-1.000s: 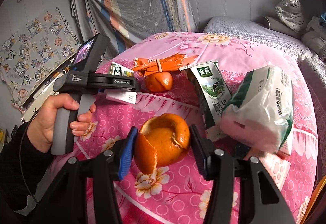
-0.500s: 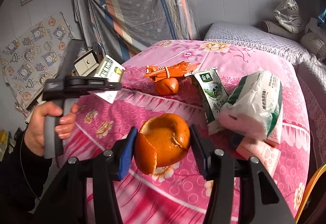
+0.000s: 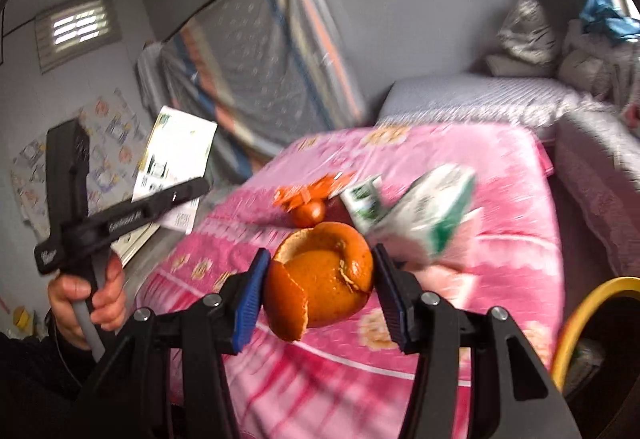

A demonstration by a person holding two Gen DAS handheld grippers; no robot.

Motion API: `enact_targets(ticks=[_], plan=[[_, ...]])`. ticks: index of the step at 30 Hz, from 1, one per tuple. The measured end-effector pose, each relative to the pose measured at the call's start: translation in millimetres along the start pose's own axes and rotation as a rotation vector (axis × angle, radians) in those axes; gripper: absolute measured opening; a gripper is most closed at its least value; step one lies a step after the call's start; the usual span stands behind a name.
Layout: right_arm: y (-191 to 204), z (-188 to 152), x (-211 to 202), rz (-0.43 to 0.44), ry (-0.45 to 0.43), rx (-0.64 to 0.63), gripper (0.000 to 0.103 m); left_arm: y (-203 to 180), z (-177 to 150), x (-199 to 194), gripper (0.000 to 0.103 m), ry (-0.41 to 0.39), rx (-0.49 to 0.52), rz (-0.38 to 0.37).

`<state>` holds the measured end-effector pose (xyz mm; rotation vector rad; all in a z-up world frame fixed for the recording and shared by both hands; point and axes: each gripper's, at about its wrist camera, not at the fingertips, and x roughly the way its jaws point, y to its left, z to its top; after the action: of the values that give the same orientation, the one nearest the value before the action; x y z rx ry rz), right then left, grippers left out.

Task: Collect trash
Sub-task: 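Carry the orange peel with the right tool into the yellow bin while the left tool carries the white box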

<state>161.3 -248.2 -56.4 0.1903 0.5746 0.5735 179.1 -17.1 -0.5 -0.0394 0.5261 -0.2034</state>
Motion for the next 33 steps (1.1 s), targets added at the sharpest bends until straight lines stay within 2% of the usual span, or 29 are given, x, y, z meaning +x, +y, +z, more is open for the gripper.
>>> enact_targets(ticks=[6,9,14,18,24,33], plan=[[-35,2,-68,-0.131,-0.155,0.045,0.049,-74,7,-9,0.026,-0.056,0.123,-0.106],[-56,-2,-94,-0.232,-0.219,0.073,0.049,-108,8,-8,0.026,-0.075,0.18,-0.157],[-95,-14,-126,-0.386,-0.28,0.145,0.049,-156,8,-6,0.026,-0.092,0.263,-0.223],[-125,-30,-139,-0.522,-0.292,0.19,0.049,-188,7,2,0.026,-0.084,0.306,-0.271],[-166,-58,-137,-0.626,-0.259,0.282,0.049,-232,-1,14,0.027,-0.074,0.374,-0.341],[-217,-92,-133,-0.696,-0.2,0.376,0.049,-280,-11,36,0.027,-0.048,0.43,-0.412]])
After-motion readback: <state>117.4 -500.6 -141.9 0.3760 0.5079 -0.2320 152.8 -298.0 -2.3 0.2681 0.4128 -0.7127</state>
